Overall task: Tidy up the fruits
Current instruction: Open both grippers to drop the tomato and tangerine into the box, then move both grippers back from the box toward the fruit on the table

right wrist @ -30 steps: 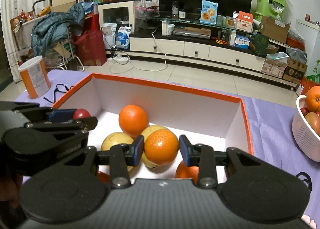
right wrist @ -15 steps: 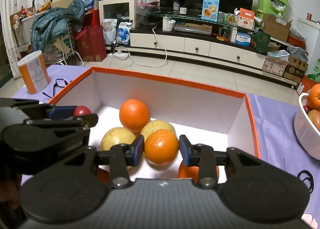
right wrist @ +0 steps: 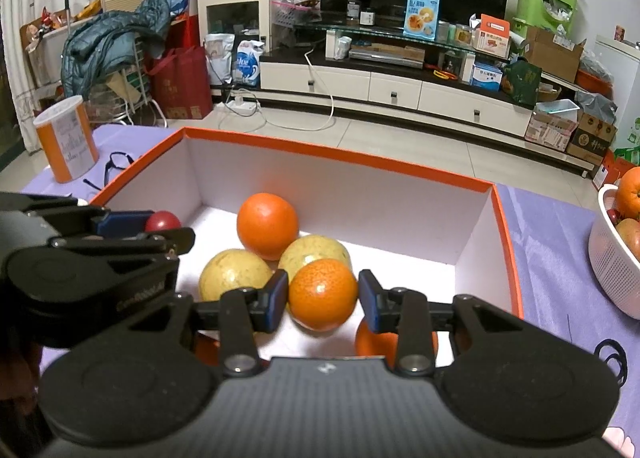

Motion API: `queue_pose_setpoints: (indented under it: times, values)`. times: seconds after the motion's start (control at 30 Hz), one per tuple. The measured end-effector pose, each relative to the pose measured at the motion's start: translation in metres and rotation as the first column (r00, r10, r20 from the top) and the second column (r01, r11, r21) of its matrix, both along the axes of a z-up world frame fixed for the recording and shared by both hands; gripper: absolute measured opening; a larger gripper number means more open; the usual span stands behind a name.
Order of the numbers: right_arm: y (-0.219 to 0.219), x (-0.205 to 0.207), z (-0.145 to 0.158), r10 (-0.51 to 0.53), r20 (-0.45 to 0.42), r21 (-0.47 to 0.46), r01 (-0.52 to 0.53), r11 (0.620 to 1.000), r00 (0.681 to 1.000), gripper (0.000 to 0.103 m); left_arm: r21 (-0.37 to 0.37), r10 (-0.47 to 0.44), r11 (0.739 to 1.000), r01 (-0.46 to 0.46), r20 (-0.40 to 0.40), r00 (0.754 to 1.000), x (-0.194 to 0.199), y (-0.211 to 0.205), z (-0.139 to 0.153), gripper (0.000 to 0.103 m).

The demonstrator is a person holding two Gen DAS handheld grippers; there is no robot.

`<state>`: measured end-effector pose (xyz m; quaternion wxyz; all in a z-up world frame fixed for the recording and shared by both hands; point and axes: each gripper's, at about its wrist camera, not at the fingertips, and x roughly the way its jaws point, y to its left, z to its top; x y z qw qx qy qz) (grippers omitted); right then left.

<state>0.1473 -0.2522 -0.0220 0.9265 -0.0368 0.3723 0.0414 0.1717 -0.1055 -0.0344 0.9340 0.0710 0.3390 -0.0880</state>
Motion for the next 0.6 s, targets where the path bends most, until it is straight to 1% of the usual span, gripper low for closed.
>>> queue_pose_setpoints:
  times: [0.3,0.33,0.37,0.4,0.43,0.5,0.6]
  values:
    - [0.001,0.0,-0.003,0.002,-0.005,-0.004,-0.002,1.0,1.0,0.037,0.016,-0.008,1.0,0.008,-0.002,1.0,0.0,-0.001,0.0,0.0]
    - [0.001,0.0,-0.003,0.003,-0.003,-0.007,-0.003,1.0,1.0,0.038,0.013,-0.011,1.0,0.011,-0.004,1.0,0.0,-0.001,0.001,0.003]
    - [0.002,-0.001,-0.003,0.002,0.001,-0.009,-0.002,1.0,1.0,0.045,0.01,-0.011,1.0,0.011,-0.001,1.0,-0.001,0.0,0.002,0.016]
    - [0.002,-0.002,-0.002,0.001,0.01,-0.013,-0.001,1.0,1.0,0.047,0.007,-0.008,1.0,0.008,0.004,1.0,-0.001,0.002,0.004,0.026]
    - [0.002,-0.003,-0.001,-0.001,0.023,-0.018,0.001,1.0,1.0,0.048,0.0,-0.006,1.0,0.006,0.008,1.0,-0.001,0.004,0.007,0.028]
    - [0.0,-0.007,0.004,-0.003,0.05,-0.016,0.004,1.0,0.999,0.048,-0.027,-0.008,1.0,0.008,0.014,1.0,-0.004,0.009,0.013,0.028]
    - [-0.006,-0.017,0.017,-0.006,0.116,-0.004,0.007,1.0,0.993,0.05,-0.071,-0.004,0.997,0.007,0.042,0.999,-0.011,0.023,0.029,0.028]
